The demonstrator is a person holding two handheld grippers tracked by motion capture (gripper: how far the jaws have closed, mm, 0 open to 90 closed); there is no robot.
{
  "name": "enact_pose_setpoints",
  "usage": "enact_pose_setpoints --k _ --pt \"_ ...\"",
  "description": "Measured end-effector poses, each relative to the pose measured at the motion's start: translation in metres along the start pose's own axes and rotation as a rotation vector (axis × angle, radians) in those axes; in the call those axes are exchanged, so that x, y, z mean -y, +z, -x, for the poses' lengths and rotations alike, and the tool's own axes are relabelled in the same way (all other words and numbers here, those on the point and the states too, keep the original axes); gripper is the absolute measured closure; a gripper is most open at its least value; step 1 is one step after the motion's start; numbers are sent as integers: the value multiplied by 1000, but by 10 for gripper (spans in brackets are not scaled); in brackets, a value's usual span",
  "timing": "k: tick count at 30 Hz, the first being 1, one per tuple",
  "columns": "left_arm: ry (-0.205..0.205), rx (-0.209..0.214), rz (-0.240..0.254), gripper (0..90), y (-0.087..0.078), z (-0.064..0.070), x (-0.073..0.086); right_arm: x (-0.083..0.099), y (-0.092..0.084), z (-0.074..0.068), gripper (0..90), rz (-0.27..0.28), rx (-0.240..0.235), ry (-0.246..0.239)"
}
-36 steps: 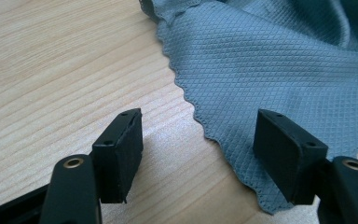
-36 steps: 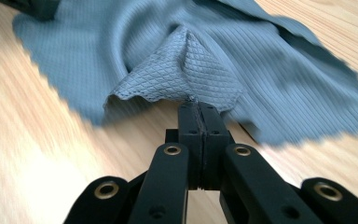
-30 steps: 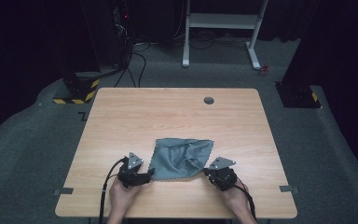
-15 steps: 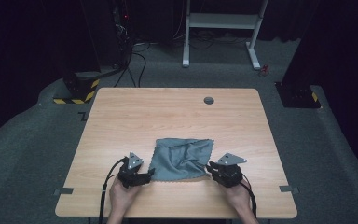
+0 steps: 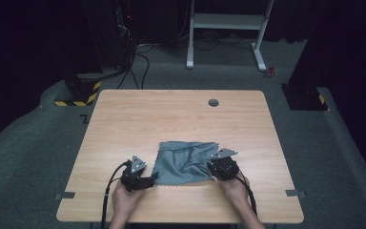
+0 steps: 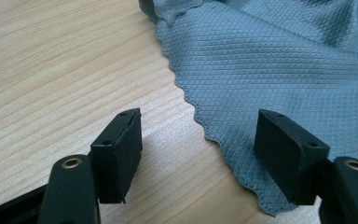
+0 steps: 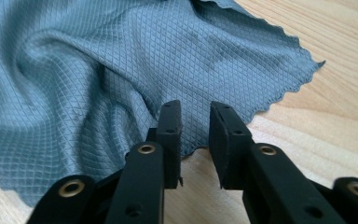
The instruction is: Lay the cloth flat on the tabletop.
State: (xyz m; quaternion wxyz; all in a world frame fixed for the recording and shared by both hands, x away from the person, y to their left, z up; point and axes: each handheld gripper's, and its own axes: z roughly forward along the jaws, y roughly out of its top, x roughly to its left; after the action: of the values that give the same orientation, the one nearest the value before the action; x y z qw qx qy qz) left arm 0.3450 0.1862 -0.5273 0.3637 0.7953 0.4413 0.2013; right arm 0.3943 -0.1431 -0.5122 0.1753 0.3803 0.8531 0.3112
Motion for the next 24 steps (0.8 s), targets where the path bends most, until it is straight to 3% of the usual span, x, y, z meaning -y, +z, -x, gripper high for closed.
enact_pose_setpoints --k 2,4,6,10,16,20,22,24 --pt "-1 0 -2 324 0 0 0 -2 1 2 783 -9 1 -17" --pt "0 -1 -2 324 0 0 0 -3 2 5 889 -12 -11 -14" --pt "0 0 -2 324 0 0 0 -4 3 10 896 -18 -17 -3" --pt "3 -2 -2 325 0 0 0 -9 6 19 900 -33 39 9" --pt "5 -2 -2 327 0 0 0 -18 11 34 895 -26 70 50" --pt "2 -3 -1 327 0 1 0 -15 1 31 824 12 68 54" --pt "3 -3 -1 327 0 1 0 -11 -11 23 800 51 35 53" --pt "3 -2 -1 327 0 1 0 -5 -19 11 781 51 -3 19"
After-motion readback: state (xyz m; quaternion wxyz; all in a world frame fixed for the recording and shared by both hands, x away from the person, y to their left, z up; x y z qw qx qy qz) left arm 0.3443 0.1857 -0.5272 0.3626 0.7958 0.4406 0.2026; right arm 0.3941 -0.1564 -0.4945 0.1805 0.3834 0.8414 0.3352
